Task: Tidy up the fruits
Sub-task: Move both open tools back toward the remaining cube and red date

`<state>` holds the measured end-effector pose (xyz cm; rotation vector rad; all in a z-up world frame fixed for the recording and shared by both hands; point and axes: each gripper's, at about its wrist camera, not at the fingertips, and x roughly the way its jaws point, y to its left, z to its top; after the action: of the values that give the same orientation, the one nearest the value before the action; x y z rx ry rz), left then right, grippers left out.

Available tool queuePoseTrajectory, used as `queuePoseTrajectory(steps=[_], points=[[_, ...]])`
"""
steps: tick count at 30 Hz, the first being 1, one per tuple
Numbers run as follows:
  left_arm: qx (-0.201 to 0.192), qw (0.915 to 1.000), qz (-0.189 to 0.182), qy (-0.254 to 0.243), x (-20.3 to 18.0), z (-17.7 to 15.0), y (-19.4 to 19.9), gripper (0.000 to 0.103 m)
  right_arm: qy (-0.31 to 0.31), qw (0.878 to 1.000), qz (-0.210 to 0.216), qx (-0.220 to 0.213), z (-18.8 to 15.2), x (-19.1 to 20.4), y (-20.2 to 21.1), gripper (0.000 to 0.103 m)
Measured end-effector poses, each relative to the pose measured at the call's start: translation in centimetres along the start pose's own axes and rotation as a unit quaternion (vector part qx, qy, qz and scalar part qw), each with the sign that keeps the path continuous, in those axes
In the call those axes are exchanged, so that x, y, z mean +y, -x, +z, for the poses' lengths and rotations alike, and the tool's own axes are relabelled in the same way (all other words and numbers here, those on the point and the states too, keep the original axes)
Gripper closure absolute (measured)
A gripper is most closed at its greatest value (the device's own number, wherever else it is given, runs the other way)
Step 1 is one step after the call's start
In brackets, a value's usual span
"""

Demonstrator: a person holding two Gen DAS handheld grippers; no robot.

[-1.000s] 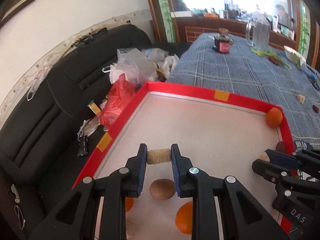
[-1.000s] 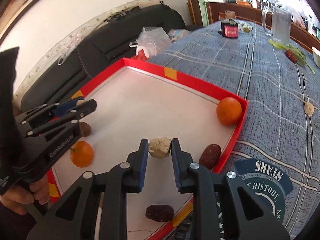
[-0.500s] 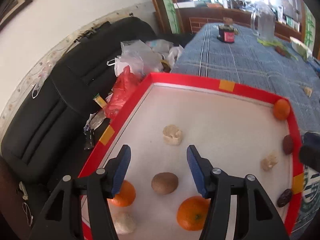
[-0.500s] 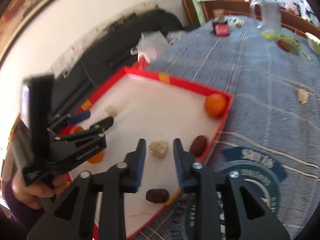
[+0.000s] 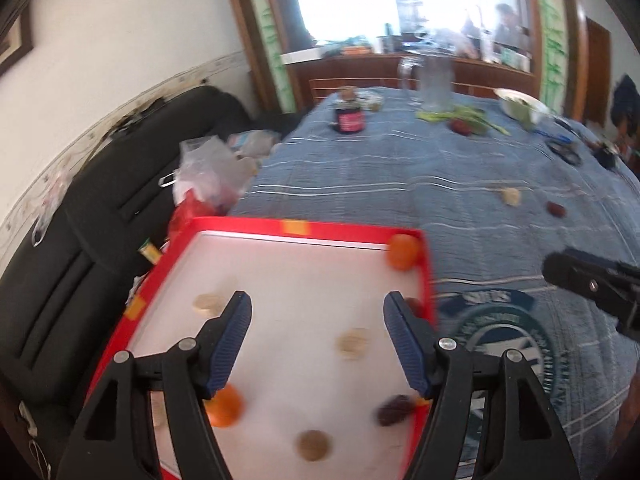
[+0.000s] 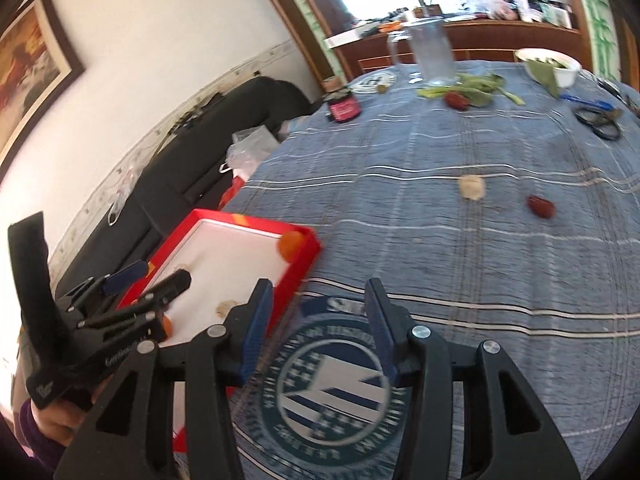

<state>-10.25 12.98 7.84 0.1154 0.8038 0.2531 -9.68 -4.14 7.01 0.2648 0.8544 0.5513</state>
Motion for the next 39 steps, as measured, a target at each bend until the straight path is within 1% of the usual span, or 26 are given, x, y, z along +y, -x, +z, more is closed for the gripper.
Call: queuePoseTrajectory(steps=[4,10,14,16,18,20,23,25,27,29,33,36,37,39], points=[[0.003,0.9995,-0.017,-0.026,-2.7,0.3,0.1,0.034,-0.018,1.000,-0.006,-0.010,0.1,-2.1,1.3,0.053],[-0.005,0.9983,-0.023,-0.054,-4.9,1.3,0.6,0.034,-0.037,0.999,-0.027,-0.024,0.6,-5.5,3.2,0.053],[-0.008,0.9978,-0.024,-0.061,-5.6,2.2,0.3,0.034,-0.061,0.996,-0.057,-0.038,1.0,-9.5,5.1,0.053],[-0.006,0.9975,-0.031,-0.063,-5.9,2.8,-0.1,0.035,-0.074,0.994,-0.074,-0.042,1.3,-11.5,5.9,0.054],[-0.006,0.9973,-0.037,-0.063,-6.3,3.5,-0.6,0.035,-0.084,0.990,-0.100,-0.044,1.6,-13.7,6.6,0.054],[-0.003,0.9968,-0.046,-0.066,-6.8,4.0,-1.2,0.035,-0.094,0.988,-0.119,-0.037,2.1,-15.5,6.7,0.054],[-0.001,0.9948,-0.065,-0.078,-8.0,4.8,-2.0,0.035,-0.106,0.985,-0.136,-0.022,2.8,-17.2,5.8,0.054],[0.001,0.9938,-0.069,-0.088,-8.8,5.2,-2.5,0.035,-0.104,0.985,-0.139,-0.011,3.5,-17.4,5.0,0.054],[0.004,0.9929,-0.074,-0.093,-9.2,5.6,-3.0,0.035,-0.089,0.986,-0.140,-0.004,4.4,-16.8,3.5,0.054],[0.007,0.9928,-0.075,-0.093,-9.2,5.8,-3.4,0.035,-0.070,0.987,-0.145,0.007,5.5,-16.1,1.4,0.054],[0.016,0.9933,-0.071,-0.090,-8.9,6.2,-4.2,0.035,-0.043,0.986,-0.162,0.024,6.7,-14.7,-2.3,0.054],[0.021,0.9938,-0.066,-0.087,-8.4,6.3,-4.7,0.035,-0.026,0.981,-0.189,0.042,6.8,-14.3,-4.5,0.060],[0.024,0.9941,-0.063,-0.085,-8.3,6.4,-4.9,0.035,-0.016,0.980,-0.197,0.034,6.7,-14.2,-4.7,0.061],[0.029,0.9941,-0.063,-0.083,-8.4,6.6,-5.3,0.035,-0.002,0.978,-0.208,0.034,6.5,-14.2,-4.8,0.065]])
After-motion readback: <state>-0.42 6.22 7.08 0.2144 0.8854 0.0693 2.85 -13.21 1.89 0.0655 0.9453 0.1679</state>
